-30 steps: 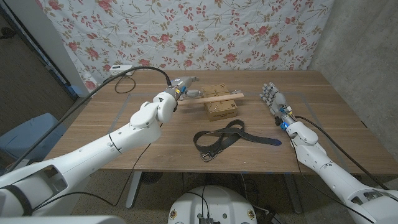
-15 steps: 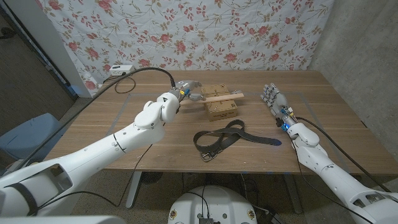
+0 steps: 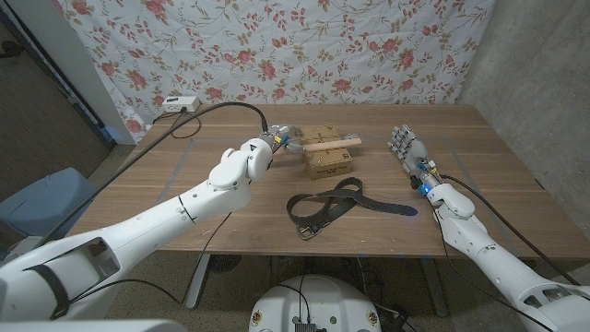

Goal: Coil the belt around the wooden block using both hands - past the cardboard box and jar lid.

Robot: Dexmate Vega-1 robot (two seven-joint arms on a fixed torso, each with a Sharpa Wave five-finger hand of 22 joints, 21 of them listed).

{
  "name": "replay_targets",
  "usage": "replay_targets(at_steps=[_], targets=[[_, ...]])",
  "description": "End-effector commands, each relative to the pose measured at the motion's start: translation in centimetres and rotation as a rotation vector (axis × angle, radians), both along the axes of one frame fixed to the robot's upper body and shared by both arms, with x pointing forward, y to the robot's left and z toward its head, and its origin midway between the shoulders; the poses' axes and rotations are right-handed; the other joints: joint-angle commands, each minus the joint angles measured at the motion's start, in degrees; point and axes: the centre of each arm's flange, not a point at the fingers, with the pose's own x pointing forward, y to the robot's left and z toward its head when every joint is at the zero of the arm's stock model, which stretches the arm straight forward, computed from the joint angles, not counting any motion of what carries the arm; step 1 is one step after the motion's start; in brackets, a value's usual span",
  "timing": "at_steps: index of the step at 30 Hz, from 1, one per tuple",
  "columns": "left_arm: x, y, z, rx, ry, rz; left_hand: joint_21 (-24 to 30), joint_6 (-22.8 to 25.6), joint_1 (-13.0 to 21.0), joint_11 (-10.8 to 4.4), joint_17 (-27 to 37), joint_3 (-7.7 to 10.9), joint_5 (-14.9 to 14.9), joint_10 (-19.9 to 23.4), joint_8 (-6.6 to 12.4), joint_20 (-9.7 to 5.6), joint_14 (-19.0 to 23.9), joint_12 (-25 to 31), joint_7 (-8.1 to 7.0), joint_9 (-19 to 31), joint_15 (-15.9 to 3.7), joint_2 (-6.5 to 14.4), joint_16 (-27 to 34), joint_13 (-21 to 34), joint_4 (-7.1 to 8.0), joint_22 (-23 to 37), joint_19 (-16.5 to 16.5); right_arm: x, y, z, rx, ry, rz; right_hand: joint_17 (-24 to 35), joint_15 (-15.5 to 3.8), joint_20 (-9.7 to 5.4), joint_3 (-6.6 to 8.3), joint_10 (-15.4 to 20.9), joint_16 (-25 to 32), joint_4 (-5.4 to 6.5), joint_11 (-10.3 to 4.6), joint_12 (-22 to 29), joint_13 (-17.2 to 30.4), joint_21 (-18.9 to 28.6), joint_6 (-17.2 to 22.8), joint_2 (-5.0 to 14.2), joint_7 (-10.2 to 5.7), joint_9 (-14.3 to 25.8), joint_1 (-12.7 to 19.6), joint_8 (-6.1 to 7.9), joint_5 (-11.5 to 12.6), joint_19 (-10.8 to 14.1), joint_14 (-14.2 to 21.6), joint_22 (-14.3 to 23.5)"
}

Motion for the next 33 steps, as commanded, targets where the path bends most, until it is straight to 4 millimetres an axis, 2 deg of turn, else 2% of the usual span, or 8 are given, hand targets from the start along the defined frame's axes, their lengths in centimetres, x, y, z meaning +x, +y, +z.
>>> replay_targets(at_steps=[1, 7, 15, 16, 22, 28, 33], targets=[[0.7, -1.1, 0.1, 0.061, 0.035, 0.02, -0.4, 2.5, 1.1, -0.27, 0.2, -0.43, -0.1, 1.7, 0.98, -0.25, 1.2, 0.4, 0.04, 0.2, -2.03, 0.1, 0.5, 0.2, 0.11, 0.2, -0.1, 0.4, -0.3, -0.3, 0.019, 0.004, -0.007, 0.2, 0.56, 0.28, 0.19, 0.3, 0.4, 0.04, 0.41, 0.2, 0.3, 0.3, 0.5, 0.24, -0.11, 0.3, 0.1, 0.34, 0.3, 0.4, -0.1, 0.2], [0.8, -1.4, 0.3, 0.102, 0.061, 0.055, -0.5, 4.6, 1.5, -0.16, 0.4, -1.01, -0.2, 3.9, 1.31, 0.75, 2.7, 0.9, 0.04, 0.4, -2.45, 0.4, 1.0, 0.3, 0.37, 0.3, 0.0, 0.5, -0.4, -0.3, 0.024, 0.002, -0.007, 0.2, 0.68, 0.3, 0.18, 0.3, 0.4, 0.05, 0.31, 0.2, 0.3, 0.3, 0.5, 0.25, -0.15, 0.3, 0.1, 0.33, 0.3, 0.4, -0.1, 0.2], [0.1, -1.9, 0.8, 0.18, 0.053, 0.126, -0.5, 7.0, 2.4, -0.67, 0.9, -1.24, -0.2, 5.9, 1.78, 1.14, 4.6, 1.4, -0.06, 0.4, -2.79, 1.3, 1.8, 0.7, 0.42, 0.5, 0.2, 0.6, -0.3, -0.2, 0.026, 0.001, -0.005, 0.2, 0.71, 0.34, 0.18, 0.3, 0.4, 0.05, 0.29, 0.2, 0.3, 0.3, 0.5, 0.29, -0.22, 0.3, 0.1, 0.32, 0.3, 0.5, 0.0, 0.2], [0.0, -1.9, 0.9, 0.191, 0.044, 0.14, -0.5, 7.3, 2.6, -1.1, 1.0, -1.3, -0.2, 6.4, 1.82, 1.07, 4.7, 1.5, -0.11, 0.5, -2.81, 1.4, 2.0, 0.8, 0.41, 0.5, 0.2, 0.6, -0.3, -0.2, 0.025, 0.001, -0.004, 0.2, 0.74, 0.34, 0.18, 0.2, 0.4, 0.05, 0.29, 0.2, 0.3, 0.3, 0.5, 0.29, -0.26, 0.3, 0.1, 0.33, 0.3, 0.5, 0.0, 0.2], [-0.6, -2.1, 1.2, 0.237, 0.028, 0.2, -0.5, 8.0, 3.2, -1.15, 1.5, -1.4, -0.3, 7.2, 1.9, 1.02, 5.7, 1.7, -0.08, 0.5, -3.02, 2.0, 2.7, 1.0, 0.37, 0.6, 0.4, 0.7, -0.2, 0.1, 0.022, -0.004, -0.002, 0.2, 0.77, 0.34, 0.17, 0.3, 0.4, 0.06, 0.31, 0.2, 0.3, 0.3, 0.5, 0.32, -0.31, 0.3, 0.1, 0.32, 0.3, 0.5, 0.0, 0.2], [-0.7, -2.3, 1.0, 0.272, 0.026, 0.253, -0.1, 8.0, 3.3, -1.02, 1.8, -1.76, -0.3, 7.6, 1.73, 1.53, 5.8, 1.8, -0.03, 0.6, -3.17, 2.2, 3.0, 1.3, 0.56, 0.7, 1.5, 0.7, -0.2, 0.2, 0.019, -0.004, -0.001, 0.2, 0.75, 0.36, 0.18, 0.3, 0.4, 0.07, 0.19, 0.2, 0.3, 0.3, 0.5, 0.35, -0.39, 0.3, 0.1, 0.32, 0.3, 0.5, 0.1, 0.2], [-0.6, -2.3, 1.0, 0.285, 0.038, 0.294, 0.9, 8.5, 2.3, -0.4, 2.5, -2.64, -0.5, 9.1, 1.56, 2.13, 7.2, 2.3, 0.52, 0.6, -3.03, 2.6, 4.0, 1.7, 1.26, 0.8, 4.0, 0.7, -0.3, 0.2, 0.021, -0.002, -0.003, 0.2, 0.86, 0.37, 0.18, 0.3, 0.4, 0.07, 0.21, 0.2, 0.3, 0.3, 0.5, 0.37, -0.43, 0.3, 0.1, 0.33, 0.3, 0.5, 0.1, 0.2]])
